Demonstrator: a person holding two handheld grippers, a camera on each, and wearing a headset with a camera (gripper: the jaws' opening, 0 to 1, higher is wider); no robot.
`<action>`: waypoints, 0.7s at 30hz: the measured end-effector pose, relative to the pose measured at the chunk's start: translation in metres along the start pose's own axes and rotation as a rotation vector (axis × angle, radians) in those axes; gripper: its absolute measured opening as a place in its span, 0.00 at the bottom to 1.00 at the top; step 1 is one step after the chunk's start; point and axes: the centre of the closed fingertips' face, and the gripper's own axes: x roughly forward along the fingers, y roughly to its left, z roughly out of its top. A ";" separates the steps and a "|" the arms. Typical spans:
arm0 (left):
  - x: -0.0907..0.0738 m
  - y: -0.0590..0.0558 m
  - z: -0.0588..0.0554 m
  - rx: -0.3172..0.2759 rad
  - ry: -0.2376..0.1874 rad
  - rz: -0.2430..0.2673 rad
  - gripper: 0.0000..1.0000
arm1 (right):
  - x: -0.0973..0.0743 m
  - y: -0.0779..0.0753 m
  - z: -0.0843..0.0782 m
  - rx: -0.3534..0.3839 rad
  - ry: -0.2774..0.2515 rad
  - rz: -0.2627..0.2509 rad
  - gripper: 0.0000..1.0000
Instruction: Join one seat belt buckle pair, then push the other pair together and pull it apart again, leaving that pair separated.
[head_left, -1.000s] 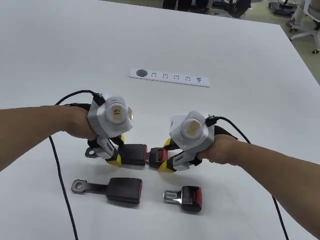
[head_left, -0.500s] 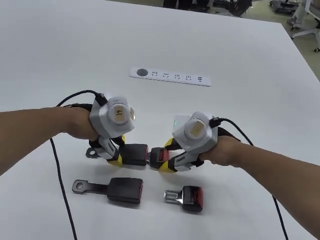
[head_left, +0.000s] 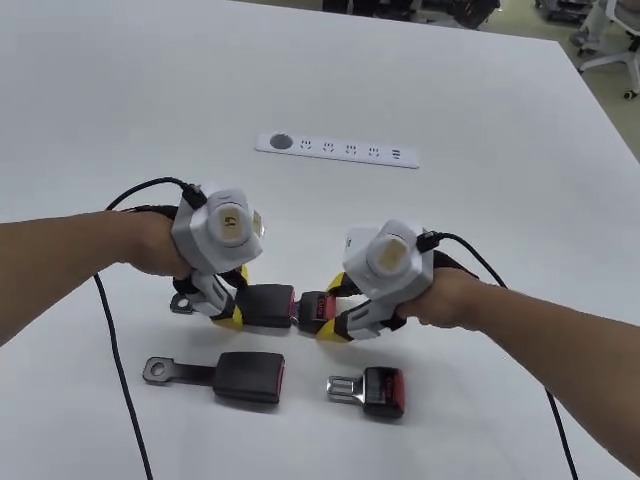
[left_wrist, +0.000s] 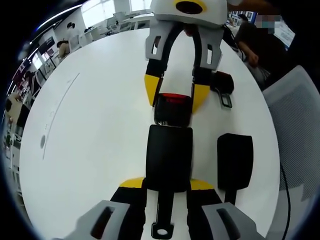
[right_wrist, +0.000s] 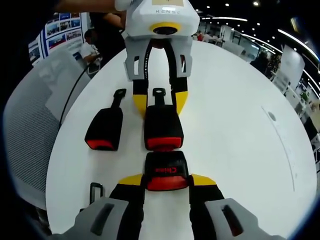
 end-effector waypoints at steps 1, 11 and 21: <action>0.000 0.001 0.000 0.002 -0.006 0.003 0.32 | 0.001 0.000 0.000 -0.001 0.001 -0.002 0.31; -0.001 0.002 0.000 -0.045 -0.014 0.025 0.35 | 0.003 -0.002 -0.001 -0.002 0.015 -0.017 0.33; -0.003 -0.003 0.001 -0.041 -0.013 0.039 0.39 | -0.013 0.003 -0.007 0.002 0.020 -0.025 0.37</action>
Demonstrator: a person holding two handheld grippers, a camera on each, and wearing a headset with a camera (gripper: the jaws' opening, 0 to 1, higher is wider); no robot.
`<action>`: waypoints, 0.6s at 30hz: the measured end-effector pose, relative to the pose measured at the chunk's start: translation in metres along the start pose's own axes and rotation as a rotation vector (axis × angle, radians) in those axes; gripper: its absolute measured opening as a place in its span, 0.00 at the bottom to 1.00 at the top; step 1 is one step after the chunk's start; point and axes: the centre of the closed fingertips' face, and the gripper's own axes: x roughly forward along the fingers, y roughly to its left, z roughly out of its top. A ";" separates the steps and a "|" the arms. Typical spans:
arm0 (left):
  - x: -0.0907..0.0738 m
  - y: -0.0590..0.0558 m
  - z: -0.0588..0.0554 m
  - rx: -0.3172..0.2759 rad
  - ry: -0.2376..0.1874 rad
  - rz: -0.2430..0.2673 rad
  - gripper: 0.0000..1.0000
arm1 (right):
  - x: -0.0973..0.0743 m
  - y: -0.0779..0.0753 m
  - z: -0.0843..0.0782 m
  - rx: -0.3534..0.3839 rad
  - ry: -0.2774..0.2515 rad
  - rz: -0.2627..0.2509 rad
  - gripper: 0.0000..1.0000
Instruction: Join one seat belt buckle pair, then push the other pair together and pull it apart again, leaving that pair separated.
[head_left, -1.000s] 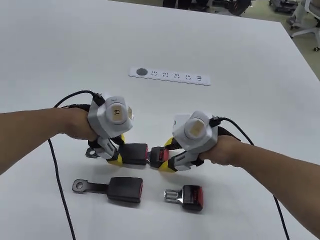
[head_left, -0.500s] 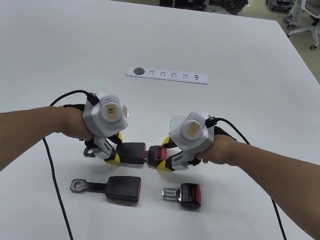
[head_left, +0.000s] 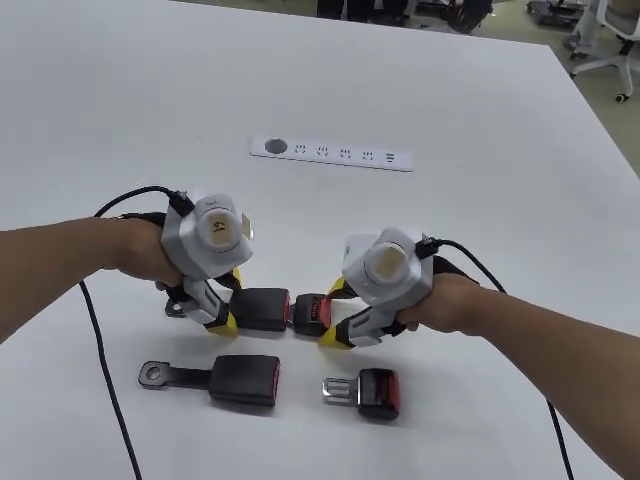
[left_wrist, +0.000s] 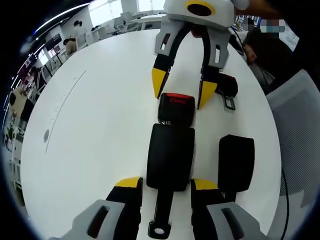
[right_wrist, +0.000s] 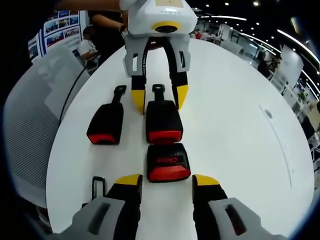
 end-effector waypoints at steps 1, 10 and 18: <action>0.000 0.000 0.000 -0.005 -0.002 0.001 0.39 | 0.000 -0.001 -0.002 0.004 0.000 -0.003 0.38; -0.007 -0.003 -0.002 -0.033 -0.015 0.010 0.41 | -0.019 -0.002 -0.011 0.052 -0.020 -0.031 0.41; -0.019 -0.005 -0.001 -0.086 -0.054 0.022 0.44 | -0.034 -0.004 -0.024 0.104 -0.047 -0.065 0.46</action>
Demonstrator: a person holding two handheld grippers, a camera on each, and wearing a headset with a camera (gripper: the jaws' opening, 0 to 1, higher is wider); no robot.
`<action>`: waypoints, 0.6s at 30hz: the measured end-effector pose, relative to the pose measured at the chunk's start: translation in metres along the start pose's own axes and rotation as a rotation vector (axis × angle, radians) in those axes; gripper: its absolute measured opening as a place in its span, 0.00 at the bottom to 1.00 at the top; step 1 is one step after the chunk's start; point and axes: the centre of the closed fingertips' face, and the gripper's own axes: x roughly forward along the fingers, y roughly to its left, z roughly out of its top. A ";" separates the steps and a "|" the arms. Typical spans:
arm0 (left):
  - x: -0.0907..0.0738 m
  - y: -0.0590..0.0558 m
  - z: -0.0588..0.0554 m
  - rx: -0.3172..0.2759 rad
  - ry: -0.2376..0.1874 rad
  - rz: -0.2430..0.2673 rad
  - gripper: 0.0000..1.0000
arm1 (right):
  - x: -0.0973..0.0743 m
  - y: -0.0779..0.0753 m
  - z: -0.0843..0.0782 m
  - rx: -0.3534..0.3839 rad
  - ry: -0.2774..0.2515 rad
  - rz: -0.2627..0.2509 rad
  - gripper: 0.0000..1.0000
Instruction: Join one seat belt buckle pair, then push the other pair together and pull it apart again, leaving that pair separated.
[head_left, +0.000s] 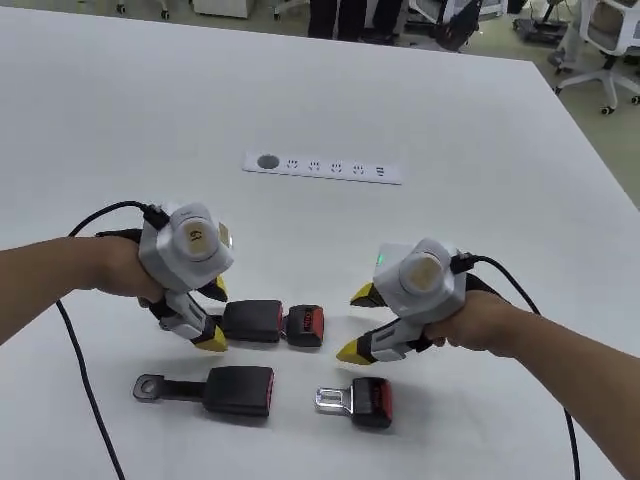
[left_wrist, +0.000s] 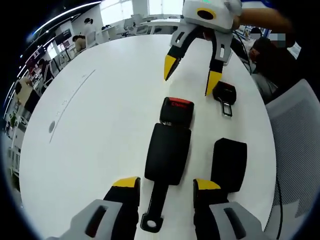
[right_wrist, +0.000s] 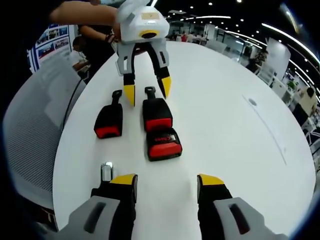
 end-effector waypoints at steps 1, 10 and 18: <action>-0.001 0.000 0.000 -0.006 -0.005 0.002 0.44 | -0.002 -0.002 -0.002 0.018 -0.008 -0.003 0.47; -0.017 0.001 -0.008 -0.114 -0.112 0.042 0.47 | -0.028 -0.001 -0.019 0.083 -0.054 -0.037 0.53; -0.030 -0.012 -0.024 -0.183 -0.185 0.069 0.51 | -0.048 0.002 -0.035 0.115 -0.074 -0.078 0.56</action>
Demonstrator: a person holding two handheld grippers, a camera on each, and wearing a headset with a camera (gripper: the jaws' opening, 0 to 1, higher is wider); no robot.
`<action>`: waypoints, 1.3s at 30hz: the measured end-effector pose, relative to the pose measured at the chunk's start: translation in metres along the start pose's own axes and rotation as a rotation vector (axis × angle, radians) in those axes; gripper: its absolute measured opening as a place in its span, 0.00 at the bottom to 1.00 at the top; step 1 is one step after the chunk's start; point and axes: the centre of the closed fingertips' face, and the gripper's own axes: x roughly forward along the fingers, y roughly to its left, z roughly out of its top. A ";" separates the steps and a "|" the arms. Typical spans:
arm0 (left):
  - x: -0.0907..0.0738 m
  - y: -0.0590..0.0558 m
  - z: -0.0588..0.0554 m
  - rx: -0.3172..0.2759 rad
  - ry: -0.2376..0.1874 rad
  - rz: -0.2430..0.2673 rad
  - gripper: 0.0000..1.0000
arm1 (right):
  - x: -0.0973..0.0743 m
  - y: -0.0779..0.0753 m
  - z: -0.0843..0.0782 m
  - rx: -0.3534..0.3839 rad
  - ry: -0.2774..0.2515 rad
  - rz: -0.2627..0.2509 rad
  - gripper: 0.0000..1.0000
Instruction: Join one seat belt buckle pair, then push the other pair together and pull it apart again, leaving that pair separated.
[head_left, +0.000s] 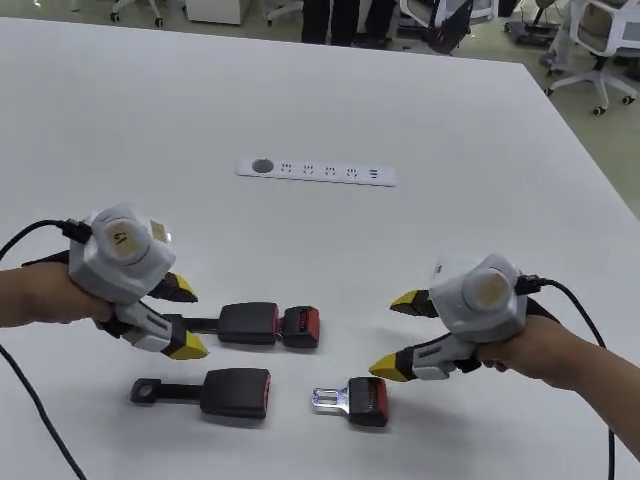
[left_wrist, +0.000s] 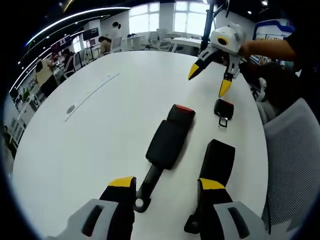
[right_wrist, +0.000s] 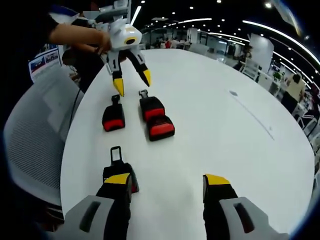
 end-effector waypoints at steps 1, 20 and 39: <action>-0.002 -0.001 -0.001 -0.009 -0.014 0.003 0.51 | -0.002 0.000 -0.001 0.006 -0.006 -0.005 0.57; -0.034 -0.029 -0.013 -0.148 -0.317 0.133 0.78 | -0.039 0.026 -0.012 0.128 -0.173 -0.102 0.85; -0.036 -0.041 -0.017 -0.202 -0.448 0.190 1.00 | -0.034 0.041 -0.029 0.149 -0.216 -0.141 0.99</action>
